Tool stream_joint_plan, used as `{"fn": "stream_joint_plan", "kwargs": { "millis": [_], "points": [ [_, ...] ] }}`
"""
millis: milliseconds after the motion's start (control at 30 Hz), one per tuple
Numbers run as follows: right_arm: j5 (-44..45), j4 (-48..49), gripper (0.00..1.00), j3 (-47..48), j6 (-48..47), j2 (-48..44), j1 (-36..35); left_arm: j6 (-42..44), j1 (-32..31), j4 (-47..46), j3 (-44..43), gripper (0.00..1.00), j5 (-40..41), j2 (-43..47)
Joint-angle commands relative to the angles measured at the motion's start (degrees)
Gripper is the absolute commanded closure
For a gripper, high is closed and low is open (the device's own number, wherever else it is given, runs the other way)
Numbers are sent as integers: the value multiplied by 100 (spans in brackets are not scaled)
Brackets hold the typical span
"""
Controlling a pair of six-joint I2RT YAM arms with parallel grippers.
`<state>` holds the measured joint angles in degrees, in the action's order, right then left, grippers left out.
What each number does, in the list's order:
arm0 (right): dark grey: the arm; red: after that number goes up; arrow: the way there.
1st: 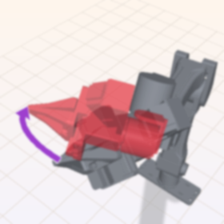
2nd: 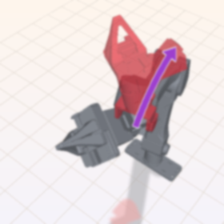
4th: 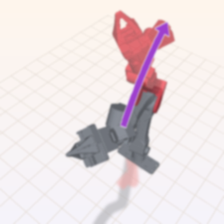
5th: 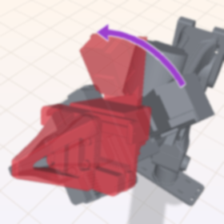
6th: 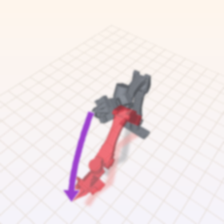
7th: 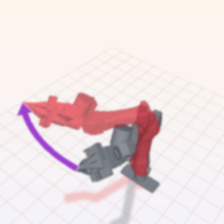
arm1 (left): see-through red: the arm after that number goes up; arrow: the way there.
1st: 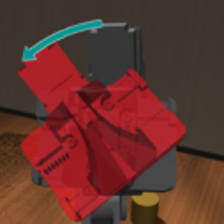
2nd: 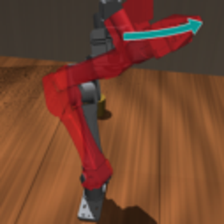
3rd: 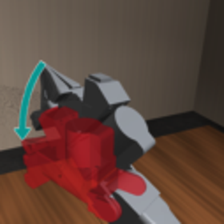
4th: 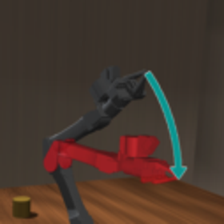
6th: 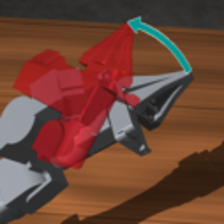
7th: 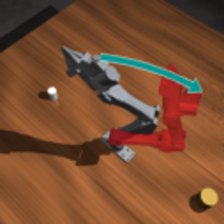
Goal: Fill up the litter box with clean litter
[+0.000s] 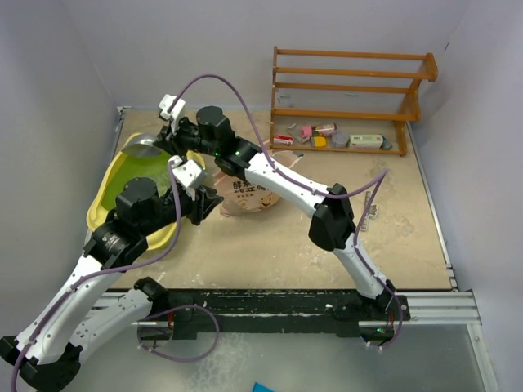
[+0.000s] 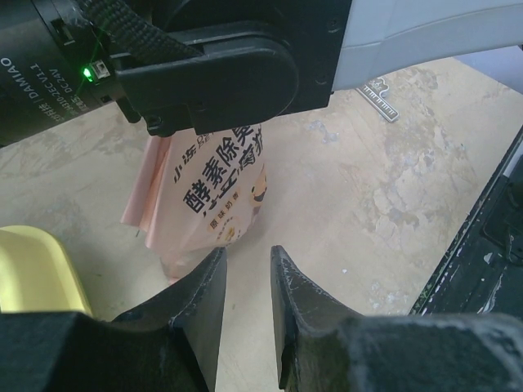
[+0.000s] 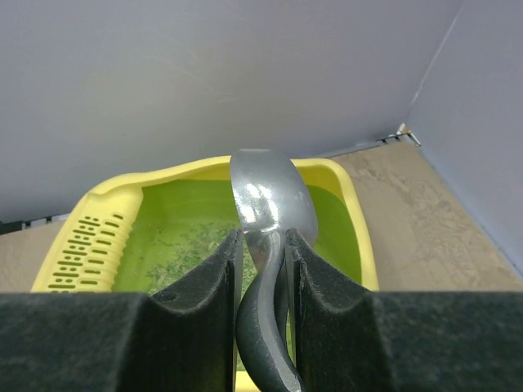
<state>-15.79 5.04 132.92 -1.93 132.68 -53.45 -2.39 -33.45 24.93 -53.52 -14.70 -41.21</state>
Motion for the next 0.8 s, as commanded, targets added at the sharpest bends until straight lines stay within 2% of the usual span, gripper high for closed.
{"fn": "stream_joint_plan", "kwargs": {
  "millis": [0, 400, 600, 767],
  "points": [
    [336, 395, 100, -74, -341, -463, 89, -60, -8, -173, 8, 68, 48, 78],
    [502, 721, 100, -764, -441, -1196, 134, -34, -12, -85, -106, 65, 124, 72],
    [730, 799, 100, -1512, -88, -2156, 435, 24, -12, -47, -257, 65, 154, -20],
    [1443, 572, 100, -2241, -77, -3231, 816, 71, -10, -73, -423, 65, 160, -123]
  ]
}}
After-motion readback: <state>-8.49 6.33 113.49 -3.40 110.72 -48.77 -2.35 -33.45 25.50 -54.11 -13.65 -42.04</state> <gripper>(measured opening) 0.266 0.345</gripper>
